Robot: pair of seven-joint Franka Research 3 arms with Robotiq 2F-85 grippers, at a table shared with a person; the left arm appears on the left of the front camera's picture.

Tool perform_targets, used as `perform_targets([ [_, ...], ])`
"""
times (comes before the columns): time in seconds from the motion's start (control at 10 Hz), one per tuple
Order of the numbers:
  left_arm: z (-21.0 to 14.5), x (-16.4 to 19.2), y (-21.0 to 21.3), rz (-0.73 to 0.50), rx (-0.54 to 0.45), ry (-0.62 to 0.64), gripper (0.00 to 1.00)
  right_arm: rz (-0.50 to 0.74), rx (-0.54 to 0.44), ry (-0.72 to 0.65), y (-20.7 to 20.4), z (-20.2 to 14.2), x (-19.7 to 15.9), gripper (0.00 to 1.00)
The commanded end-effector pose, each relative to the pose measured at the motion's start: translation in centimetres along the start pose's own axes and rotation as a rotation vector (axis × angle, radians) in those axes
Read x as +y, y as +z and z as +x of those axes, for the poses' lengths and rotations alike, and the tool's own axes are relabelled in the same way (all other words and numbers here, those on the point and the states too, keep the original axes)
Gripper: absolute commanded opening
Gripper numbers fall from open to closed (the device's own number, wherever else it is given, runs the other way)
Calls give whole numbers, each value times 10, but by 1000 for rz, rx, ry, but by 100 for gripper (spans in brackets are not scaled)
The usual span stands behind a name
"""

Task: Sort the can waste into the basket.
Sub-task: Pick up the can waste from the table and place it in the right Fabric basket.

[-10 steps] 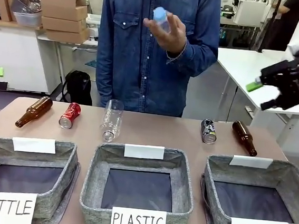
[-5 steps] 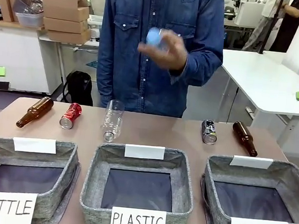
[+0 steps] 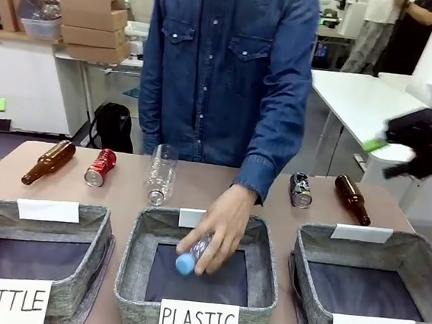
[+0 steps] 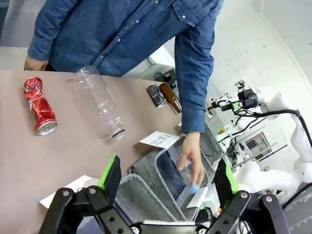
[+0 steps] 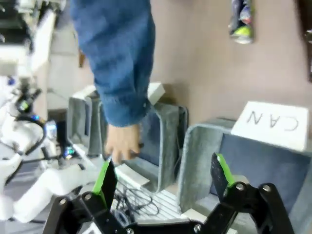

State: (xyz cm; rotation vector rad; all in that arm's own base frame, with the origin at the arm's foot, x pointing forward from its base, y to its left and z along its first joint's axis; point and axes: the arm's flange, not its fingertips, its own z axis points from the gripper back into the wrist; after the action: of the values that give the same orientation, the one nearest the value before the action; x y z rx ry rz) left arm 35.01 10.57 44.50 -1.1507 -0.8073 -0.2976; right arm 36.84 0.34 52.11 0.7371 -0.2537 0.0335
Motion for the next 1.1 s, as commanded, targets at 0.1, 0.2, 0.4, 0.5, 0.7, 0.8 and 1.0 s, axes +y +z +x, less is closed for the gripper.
perform_targets([
  [0.1, 1, 0, -1, -15, -19, -24, 100, 40, -27, 53, 39, -15, -17, 100],
  [0.2, 1, 0, -1, -15, -19, -24, 100, 68, -74, 62, 54, -41, -27, 100],
  [0.4, 1, 0, -1, -15, -19, -24, 100, 108, -239, 16, 76, -80, -43, 100],
  [0.5, 1, 0, -1, -15, -19, -24, 100, 94, -256, -16, 75, -79, -43, 100],
  [0.7, 1, 0, -1, -15, -19, -24, 100, 40, -194, -9, 54, -45, -31, 100],
  [0.8, 1, 0, -1, -15, -19, -24, 100, -71, -162, -31, 35, -15, -22, 100],
  [1.0, 1, 0, -1, -15, -19, -24, 100, -207, -37, -27, -20, 49, -7, 100],
])
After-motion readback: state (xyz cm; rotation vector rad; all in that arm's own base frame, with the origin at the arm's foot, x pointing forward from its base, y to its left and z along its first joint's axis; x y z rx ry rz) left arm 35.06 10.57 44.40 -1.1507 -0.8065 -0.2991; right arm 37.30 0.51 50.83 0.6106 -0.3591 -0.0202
